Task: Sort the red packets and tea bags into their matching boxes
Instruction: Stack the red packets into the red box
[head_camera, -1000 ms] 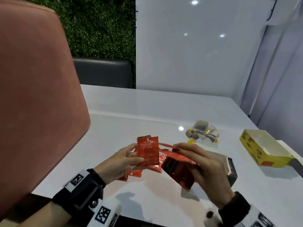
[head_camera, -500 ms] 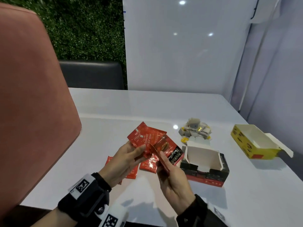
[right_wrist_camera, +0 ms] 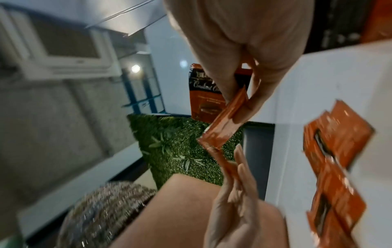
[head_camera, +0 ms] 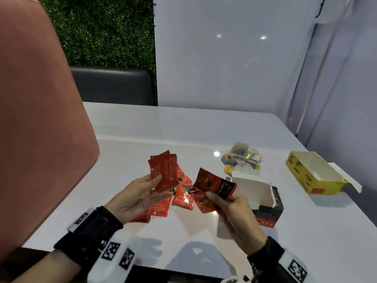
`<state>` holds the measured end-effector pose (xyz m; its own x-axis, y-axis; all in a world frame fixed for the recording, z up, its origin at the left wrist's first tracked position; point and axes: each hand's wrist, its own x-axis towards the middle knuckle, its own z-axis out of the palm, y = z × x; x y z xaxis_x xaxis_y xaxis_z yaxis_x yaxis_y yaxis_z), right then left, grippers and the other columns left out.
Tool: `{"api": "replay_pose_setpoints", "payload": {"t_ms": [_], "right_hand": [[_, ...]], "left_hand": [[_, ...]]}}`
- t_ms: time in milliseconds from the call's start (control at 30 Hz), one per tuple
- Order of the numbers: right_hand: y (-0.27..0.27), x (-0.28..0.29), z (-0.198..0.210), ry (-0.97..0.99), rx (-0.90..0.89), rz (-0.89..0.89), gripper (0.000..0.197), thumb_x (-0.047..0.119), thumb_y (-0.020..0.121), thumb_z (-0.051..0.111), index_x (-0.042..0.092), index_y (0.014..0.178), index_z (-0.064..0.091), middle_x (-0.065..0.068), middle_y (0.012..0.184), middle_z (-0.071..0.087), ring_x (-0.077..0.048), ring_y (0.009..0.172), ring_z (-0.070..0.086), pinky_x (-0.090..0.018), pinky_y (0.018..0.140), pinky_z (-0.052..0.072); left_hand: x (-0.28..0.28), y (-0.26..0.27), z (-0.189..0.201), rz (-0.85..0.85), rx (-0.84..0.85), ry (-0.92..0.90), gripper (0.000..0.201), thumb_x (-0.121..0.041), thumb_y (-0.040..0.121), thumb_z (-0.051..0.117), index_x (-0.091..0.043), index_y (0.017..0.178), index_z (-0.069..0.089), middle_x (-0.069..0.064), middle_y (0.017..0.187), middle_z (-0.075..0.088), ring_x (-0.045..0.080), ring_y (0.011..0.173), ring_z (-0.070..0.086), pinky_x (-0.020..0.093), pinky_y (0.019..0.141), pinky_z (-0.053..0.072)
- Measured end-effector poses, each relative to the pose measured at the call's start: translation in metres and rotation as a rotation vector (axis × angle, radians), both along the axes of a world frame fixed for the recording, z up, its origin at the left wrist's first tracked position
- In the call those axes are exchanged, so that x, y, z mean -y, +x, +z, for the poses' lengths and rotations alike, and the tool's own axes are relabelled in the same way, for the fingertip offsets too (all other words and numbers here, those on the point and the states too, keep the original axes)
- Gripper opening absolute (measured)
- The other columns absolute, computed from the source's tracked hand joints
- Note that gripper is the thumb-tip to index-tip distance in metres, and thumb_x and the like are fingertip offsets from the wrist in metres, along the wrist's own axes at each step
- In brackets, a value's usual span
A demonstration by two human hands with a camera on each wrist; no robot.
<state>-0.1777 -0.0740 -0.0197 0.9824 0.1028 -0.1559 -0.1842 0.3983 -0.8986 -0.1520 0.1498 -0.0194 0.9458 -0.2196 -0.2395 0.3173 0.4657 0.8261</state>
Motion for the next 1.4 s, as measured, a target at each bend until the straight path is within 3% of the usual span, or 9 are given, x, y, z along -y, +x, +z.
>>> {"api": "replay_pose_setpoints", "payload": {"t_ms": [67,167,333,500,633,800,1000,1267,1400], "right_hand": [[0.006,0.003,-0.001,-0.115,0.072,-0.070,0.009,0.000,0.081,0.063,0.000,0.087,0.070,-0.014,0.082,0.075,-0.016,0.070,0.071,-0.016,0.058,0.052],[0.018,0.004,-0.001,-0.184,0.138,-0.138,0.007,0.004,0.080,0.066,0.005,0.085,0.071,-0.010,0.082,0.075,-0.017,0.073,0.071,-0.018,0.062,0.054],[0.025,-0.013,-0.004,-0.248,0.236,-0.137,0.008,0.009,0.082,0.066,0.006,0.084,0.073,-0.012,0.083,0.075,-0.021,0.077,0.070,-0.032,0.076,0.055],[0.020,-0.010,-0.003,-0.260,0.247,0.038,0.026,0.031,0.084,0.056,0.016,0.101,0.068,-0.002,0.096,0.074,-0.012,0.091,0.069,-0.017,0.075,0.054],[0.029,0.018,0.013,-0.251,0.311,-0.089,0.018,0.015,0.088,0.057,0.016,0.104,0.066,0.001,0.091,0.075,-0.011,0.083,0.071,-0.016,0.071,0.055],[0.040,0.040,0.034,-0.555,0.267,0.319,0.002,0.004,0.084,0.063,0.004,0.086,0.063,-0.002,0.065,0.064,-0.013,0.058,0.055,-0.017,0.056,0.046],[0.054,0.028,0.038,-1.143,0.238,0.758,0.026,0.028,0.087,0.062,0.010,0.105,0.062,-0.018,0.104,0.068,-0.017,0.077,0.059,-0.030,0.072,0.047],[0.051,0.010,0.027,-0.605,0.057,0.432,0.030,0.002,0.084,0.064,0.004,0.107,0.046,-0.008,0.080,0.066,-0.019,0.066,0.065,-0.032,0.065,0.056],[0.043,0.011,0.012,-0.479,0.023,0.296,0.035,0.005,0.087,0.061,0.005,0.118,0.045,-0.016,0.099,0.067,-0.028,0.079,0.068,-0.042,0.072,0.058]], "left_hand": [[-0.003,-0.001,-0.001,-0.069,-0.018,-0.073,0.087,-0.021,0.045,0.093,0.006,0.119,0.057,0.022,0.123,0.061,0.030,0.108,0.064,0.036,0.075,0.058],[-0.001,-0.003,0.002,-0.196,0.021,-0.018,0.076,-0.024,0.053,0.090,0.006,0.116,0.061,0.020,0.128,0.058,0.035,0.117,0.057,0.038,0.081,0.056],[0.016,-0.007,0.000,-0.228,0.082,0.146,0.073,-0.030,0.051,0.091,0.008,0.108,0.065,0.026,0.112,0.065,0.032,0.100,0.067,0.031,0.078,0.057],[0.013,-0.007,-0.004,-0.114,0.106,0.240,0.060,-0.027,0.064,0.079,0.009,0.109,0.063,0.024,0.111,0.066,0.030,0.103,0.066,0.027,0.078,0.056],[-0.004,-0.008,-0.001,-0.099,0.174,0.328,0.071,-0.039,0.048,0.089,0.004,0.101,0.069,0.021,0.107,0.069,0.028,0.098,0.068,0.023,0.075,0.056],[-0.007,-0.008,0.004,-0.181,0.207,0.414,0.071,-0.041,0.047,0.090,0.002,0.101,0.071,0.020,0.107,0.069,0.029,0.099,0.068,0.024,0.077,0.056],[0.005,-0.006,0.008,-0.305,0.244,0.493,0.067,-0.041,0.055,0.085,0.003,0.104,0.069,0.018,0.106,0.070,0.029,0.100,0.068,0.025,0.081,0.055],[0.014,-0.009,0.006,-0.327,0.244,0.494,0.067,-0.040,0.060,0.083,0.002,0.109,0.065,0.018,0.108,0.069,0.027,0.100,0.067,0.024,0.079,0.054],[0.017,-0.009,0.009,-0.273,0.244,0.564,0.035,-0.016,0.083,0.063,-0.007,0.117,0.060,0.014,0.107,0.070,0.025,0.096,0.069,0.029,0.075,0.058]]}}
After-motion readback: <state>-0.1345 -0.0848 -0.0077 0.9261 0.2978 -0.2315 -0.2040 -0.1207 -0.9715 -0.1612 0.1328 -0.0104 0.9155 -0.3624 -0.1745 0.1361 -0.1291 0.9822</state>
